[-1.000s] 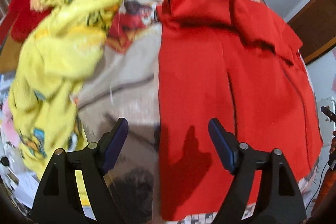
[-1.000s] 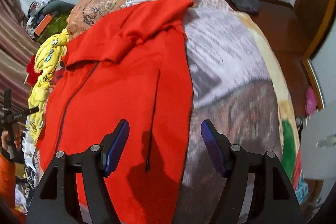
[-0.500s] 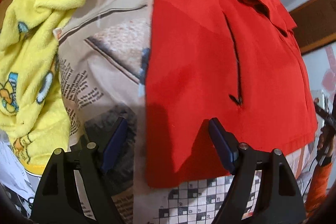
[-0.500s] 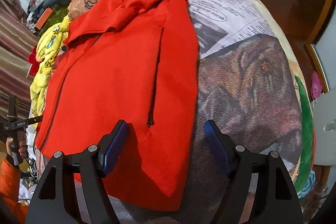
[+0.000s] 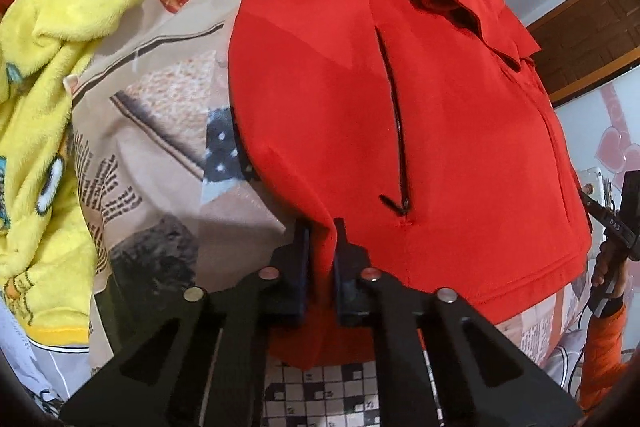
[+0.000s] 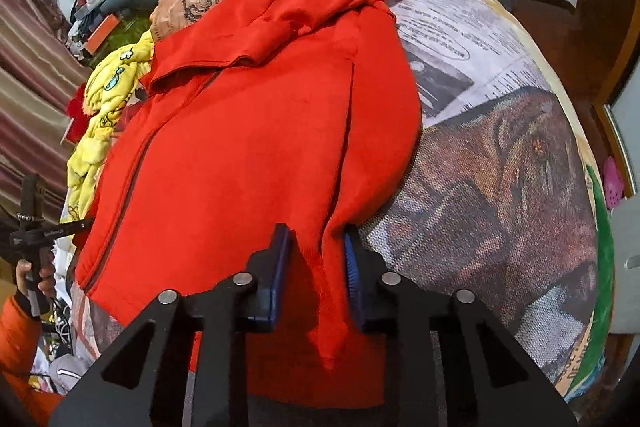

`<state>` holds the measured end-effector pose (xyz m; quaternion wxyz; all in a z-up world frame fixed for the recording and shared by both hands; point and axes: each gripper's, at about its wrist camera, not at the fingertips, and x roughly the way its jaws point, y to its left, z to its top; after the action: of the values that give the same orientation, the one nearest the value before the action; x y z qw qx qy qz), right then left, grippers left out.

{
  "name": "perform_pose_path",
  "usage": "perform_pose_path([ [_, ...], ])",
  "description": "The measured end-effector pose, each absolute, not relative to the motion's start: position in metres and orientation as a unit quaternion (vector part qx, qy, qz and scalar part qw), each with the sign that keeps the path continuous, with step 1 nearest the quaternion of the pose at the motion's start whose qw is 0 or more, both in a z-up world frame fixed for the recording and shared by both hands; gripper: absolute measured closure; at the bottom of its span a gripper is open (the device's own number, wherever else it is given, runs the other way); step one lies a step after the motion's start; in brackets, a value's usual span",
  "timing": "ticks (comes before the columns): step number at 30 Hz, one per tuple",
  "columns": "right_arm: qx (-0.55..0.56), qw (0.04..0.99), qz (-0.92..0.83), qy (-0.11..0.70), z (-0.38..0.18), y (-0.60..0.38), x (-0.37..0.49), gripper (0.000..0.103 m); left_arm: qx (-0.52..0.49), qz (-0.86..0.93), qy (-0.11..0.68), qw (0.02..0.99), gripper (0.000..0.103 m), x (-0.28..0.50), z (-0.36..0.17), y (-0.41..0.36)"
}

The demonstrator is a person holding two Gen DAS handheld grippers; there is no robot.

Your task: Fold large clothes

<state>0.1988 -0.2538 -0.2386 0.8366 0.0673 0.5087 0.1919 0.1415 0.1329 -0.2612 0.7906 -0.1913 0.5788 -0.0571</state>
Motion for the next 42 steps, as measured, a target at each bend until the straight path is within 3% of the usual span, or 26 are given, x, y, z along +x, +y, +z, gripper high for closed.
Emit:
perform_pose_path([
  [5, 0.083, 0.839, 0.199, 0.5, -0.233, -0.256, 0.2, 0.09, -0.193, -0.055, 0.563, 0.801, 0.098, 0.147, -0.249, 0.13],
  [17, 0.085, 0.868, 0.24, 0.427, -0.175, -0.245, 0.217, 0.098, -0.173, -0.085, 0.448, 0.873, 0.099, 0.178, -0.147, 0.129],
  [23, 0.079, 0.894, 0.233, 0.374, -0.137, -0.248, 0.243, 0.098, -0.166, -0.094, 0.402, 0.896, 0.099, 0.21, -0.103, 0.135],
  [26, 0.049, 0.895, 0.213, 0.388, -0.137, -0.246, 0.25, 0.097, -0.157, -0.101, 0.401, 0.897, 0.099, 0.22, -0.1, 0.129],
  [27, 0.045, 0.893, 0.211, 0.396, -0.14, -0.246, 0.25, 0.095, -0.155, -0.103, 0.402, 0.896, 0.099, 0.221, -0.101, 0.126],
  [28, 0.05, 0.885, 0.208, 0.414, -0.148, -0.248, 0.25, 0.085, -0.151, -0.104, 0.407, 0.895, 0.099, 0.222, -0.106, 0.123],
  [29, 0.058, 0.879, 0.206, 0.427, -0.154, -0.252, 0.25, 0.062, -0.149, -0.104, 0.411, 0.894, 0.099, 0.222, -0.109, 0.122],
  [31, 0.069, 0.865, 0.187, 0.461, -0.173, -0.259, 0.247, 0.035, -0.142, -0.101, 0.422, 0.89, 0.099, 0.22, -0.12, 0.117],
  [42, 0.085, 0.805, 0.178, 0.56, -0.247, -0.269, 0.223, 0.035, -0.153, -0.092, 0.44, 0.88, 0.099, 0.206, -0.144, 0.124],
])
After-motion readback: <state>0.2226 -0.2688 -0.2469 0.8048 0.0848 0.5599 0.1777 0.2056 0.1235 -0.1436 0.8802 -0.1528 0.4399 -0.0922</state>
